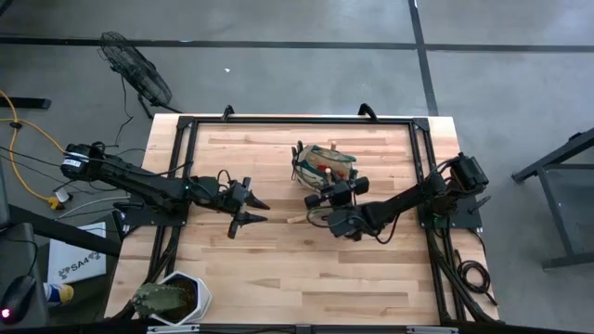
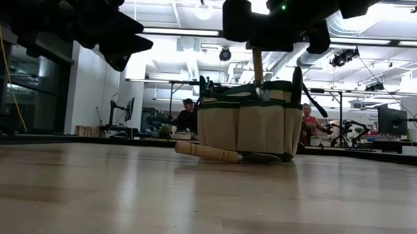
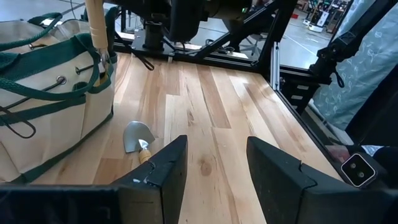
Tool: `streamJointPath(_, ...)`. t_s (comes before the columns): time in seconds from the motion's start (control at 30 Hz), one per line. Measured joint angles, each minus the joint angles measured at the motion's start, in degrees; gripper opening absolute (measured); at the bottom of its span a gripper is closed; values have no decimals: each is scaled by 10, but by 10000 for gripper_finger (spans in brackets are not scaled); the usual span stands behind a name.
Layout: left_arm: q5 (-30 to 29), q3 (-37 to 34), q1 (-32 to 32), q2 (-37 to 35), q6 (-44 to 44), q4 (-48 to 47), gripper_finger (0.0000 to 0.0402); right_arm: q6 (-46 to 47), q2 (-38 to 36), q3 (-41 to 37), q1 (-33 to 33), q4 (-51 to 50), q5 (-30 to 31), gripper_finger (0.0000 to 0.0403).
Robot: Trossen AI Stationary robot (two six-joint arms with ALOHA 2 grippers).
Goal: Pick & Place Garden tools in Gardening bag
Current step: Put the left brown trowel into the gardening bag
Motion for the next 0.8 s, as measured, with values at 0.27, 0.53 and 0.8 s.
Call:
streamJointPath(0.27, 0, 0, 0, 0, 0, 0, 161, 79, 0, 0, -2, -78, 0, 61)
streamJointPath(0.53, 0, 0, 0, 0, -9, -3, 161, 79, 0, 0, -8, -87, -1, 61)
streamJointPath(0.8, -12, 0, 0, 0, -15, -4, 161, 134, 0, 0, -10, -129, -4, 61)
